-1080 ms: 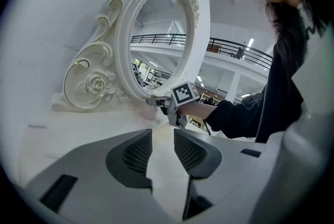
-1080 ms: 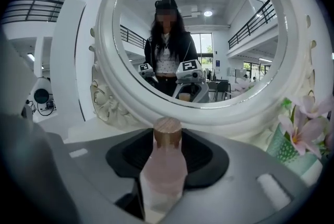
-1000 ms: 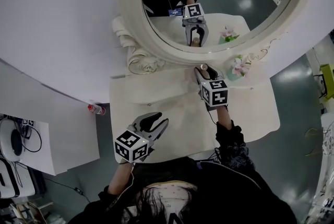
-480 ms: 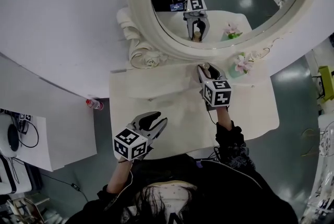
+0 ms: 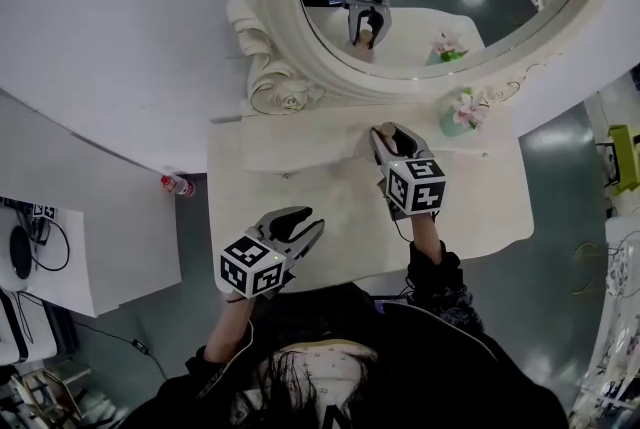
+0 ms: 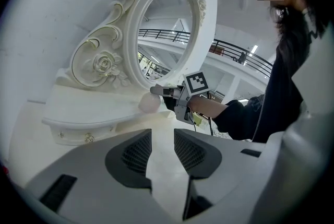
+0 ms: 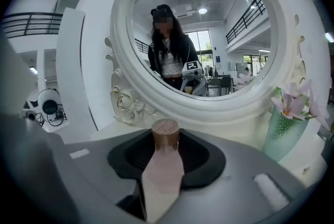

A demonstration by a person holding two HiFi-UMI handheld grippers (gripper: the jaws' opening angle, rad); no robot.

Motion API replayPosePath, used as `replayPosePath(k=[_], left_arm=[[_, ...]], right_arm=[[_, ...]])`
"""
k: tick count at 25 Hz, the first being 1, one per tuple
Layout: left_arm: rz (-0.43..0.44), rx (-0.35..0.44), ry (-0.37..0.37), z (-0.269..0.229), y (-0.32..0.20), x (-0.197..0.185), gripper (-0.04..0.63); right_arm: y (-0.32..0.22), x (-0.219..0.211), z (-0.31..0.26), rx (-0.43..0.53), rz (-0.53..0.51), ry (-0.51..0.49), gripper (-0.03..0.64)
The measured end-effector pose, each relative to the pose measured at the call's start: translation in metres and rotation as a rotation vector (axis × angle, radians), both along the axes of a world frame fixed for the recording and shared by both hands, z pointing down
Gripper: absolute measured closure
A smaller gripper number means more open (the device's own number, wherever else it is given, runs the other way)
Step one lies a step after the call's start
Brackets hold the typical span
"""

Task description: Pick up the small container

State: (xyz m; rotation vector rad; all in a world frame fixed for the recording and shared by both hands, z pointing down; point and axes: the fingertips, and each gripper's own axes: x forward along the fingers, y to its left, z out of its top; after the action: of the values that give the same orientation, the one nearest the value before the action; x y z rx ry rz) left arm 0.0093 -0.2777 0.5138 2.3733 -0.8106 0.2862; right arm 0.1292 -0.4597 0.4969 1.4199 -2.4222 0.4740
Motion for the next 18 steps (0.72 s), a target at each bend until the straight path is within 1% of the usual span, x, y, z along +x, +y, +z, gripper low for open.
replayPosePath(k=[5, 8, 13, 18], left_arm=[[-0.006, -0.034, 0.058, 0.002, -0.003, 0.007, 0.469], [0.012, -0.066, 0.083, 0.005, -0.002, 0.015, 0.431], [0.036, -0.093, 0.094, 0.008, 0.003, 0.028, 0.383], [0.022, -0.137, 0.189, 0.007, 0.004, 0.042, 0.359]], right_arm=[[0.027, -0.019, -0.019, 0.013, -0.071, -0.023, 0.468], [0.045, -0.031, -0.033, 0.024, -0.122, -0.036, 0.468], [0.079, -0.05, -0.053, 0.03, -0.204, -0.071, 0.468], [0.112, -0.062, -0.064, 0.028, -0.263, -0.075, 0.468]])
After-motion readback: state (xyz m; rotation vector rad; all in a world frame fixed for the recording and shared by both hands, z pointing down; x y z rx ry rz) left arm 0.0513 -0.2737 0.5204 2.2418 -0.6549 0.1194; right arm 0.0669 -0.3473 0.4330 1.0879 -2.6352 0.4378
